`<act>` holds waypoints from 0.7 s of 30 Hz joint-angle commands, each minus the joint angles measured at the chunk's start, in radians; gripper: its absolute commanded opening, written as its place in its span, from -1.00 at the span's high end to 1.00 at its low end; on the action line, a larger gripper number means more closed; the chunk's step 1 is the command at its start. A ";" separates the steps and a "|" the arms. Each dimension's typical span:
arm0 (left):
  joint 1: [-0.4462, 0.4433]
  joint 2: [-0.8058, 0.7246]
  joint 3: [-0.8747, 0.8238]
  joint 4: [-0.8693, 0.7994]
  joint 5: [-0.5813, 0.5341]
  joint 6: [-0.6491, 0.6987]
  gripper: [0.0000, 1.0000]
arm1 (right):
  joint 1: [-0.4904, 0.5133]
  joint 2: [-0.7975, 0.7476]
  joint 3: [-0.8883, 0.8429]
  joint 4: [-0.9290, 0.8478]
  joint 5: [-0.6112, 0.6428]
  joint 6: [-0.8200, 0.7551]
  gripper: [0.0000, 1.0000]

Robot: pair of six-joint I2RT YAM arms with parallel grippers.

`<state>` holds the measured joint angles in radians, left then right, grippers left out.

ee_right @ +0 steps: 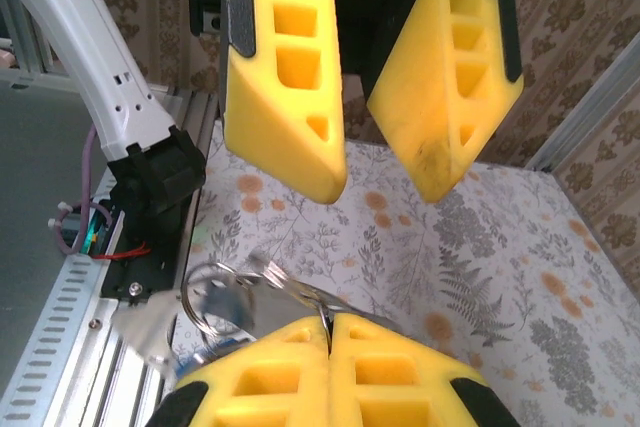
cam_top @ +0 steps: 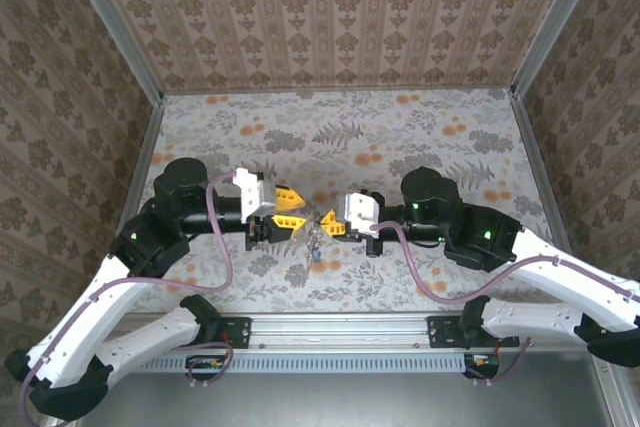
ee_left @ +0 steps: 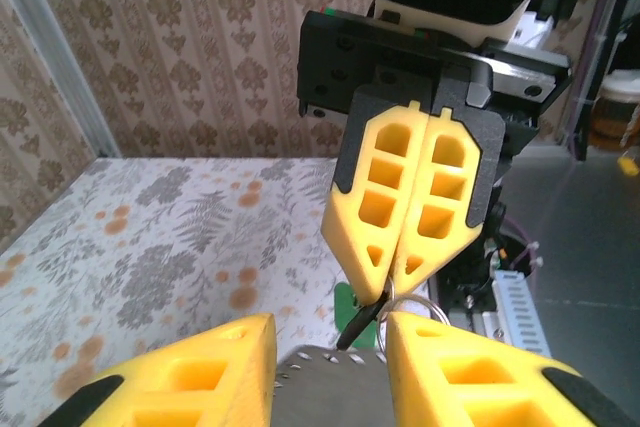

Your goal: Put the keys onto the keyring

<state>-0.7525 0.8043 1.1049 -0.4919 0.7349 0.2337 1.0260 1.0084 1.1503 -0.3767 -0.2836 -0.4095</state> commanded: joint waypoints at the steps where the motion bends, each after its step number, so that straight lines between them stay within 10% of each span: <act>1: -0.012 0.016 0.044 -0.133 -0.052 0.088 0.31 | -0.001 0.009 0.039 -0.008 0.016 0.003 1.00; 13: -0.090 -0.011 0.037 -0.142 -0.076 0.089 0.25 | -0.008 0.019 0.048 -0.010 0.040 0.011 1.00; 21: -0.273 -0.024 -0.044 -0.024 -0.438 0.055 0.39 | -0.016 0.027 0.045 0.020 0.104 0.043 1.00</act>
<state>-0.9863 0.7944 1.0882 -0.5728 0.4694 0.3077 1.0176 1.0363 1.1595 -0.3923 -0.2230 -0.3962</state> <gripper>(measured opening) 0.312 0.062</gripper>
